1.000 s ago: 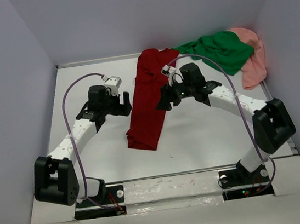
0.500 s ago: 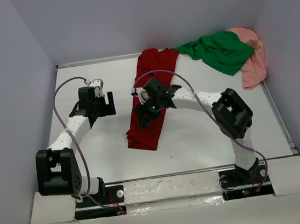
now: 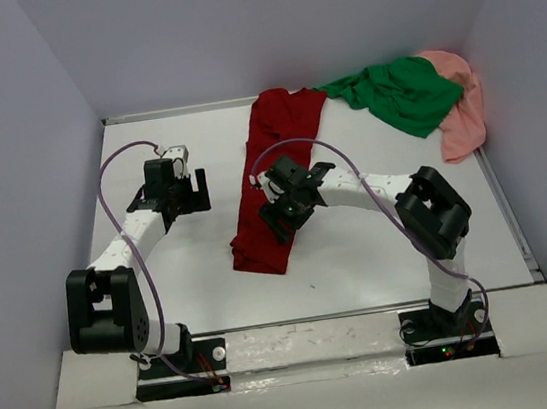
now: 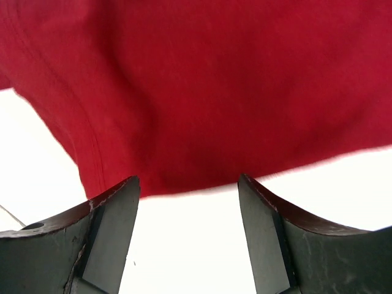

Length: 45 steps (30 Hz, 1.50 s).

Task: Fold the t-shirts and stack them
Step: Fold the tshirt

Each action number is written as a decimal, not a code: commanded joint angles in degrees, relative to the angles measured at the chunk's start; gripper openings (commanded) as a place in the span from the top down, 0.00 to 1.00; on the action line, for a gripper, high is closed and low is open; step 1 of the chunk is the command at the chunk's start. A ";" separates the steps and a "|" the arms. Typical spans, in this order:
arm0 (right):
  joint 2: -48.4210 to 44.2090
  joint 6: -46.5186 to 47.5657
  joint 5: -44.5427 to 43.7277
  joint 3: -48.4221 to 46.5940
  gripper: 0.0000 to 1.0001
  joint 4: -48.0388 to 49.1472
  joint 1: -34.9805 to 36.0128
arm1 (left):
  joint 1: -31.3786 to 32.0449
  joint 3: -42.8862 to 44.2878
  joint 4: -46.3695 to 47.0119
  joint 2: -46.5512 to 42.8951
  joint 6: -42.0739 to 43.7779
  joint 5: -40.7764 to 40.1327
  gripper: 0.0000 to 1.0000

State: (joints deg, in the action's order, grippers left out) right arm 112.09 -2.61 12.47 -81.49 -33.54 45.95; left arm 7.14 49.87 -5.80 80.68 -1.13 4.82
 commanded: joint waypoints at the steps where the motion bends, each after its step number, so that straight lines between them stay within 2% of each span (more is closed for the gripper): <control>1: -7.24 1.73 -3.68 0.46 0.29 -0.12 0.01 | -0.02 2.25 0.88 0.70 0.16 -0.60 0.06; 8: -8.29 4.19 0.00 0.99 0.28 -3.99 1.24 | -0.02 2.60 1.06 1.23 0.16 -1.57 0.06; 21: -5.31 5.86 7.39 3.36 0.28 -4.25 7.13 | -0.02 2.95 1.06 2.55 0.42 -1.66 0.06; 37: -0.47 5.07 1.86 2.48 0.29 -1.88 7.66 | 0.07 2.96 1.06 1.76 0.42 -0.25 0.06; 45: -1.70 4.99 -0.69 1.34 0.30 -1.44 7.66 | 0.16 2.87 1.23 1.84 0.51 0.28 0.06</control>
State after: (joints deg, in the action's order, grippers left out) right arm 111.18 2.57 13.76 -77.97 -36.82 53.01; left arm 7.14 50.61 -5.76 83.31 -1.08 4.49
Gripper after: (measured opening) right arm 0.709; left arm 0.941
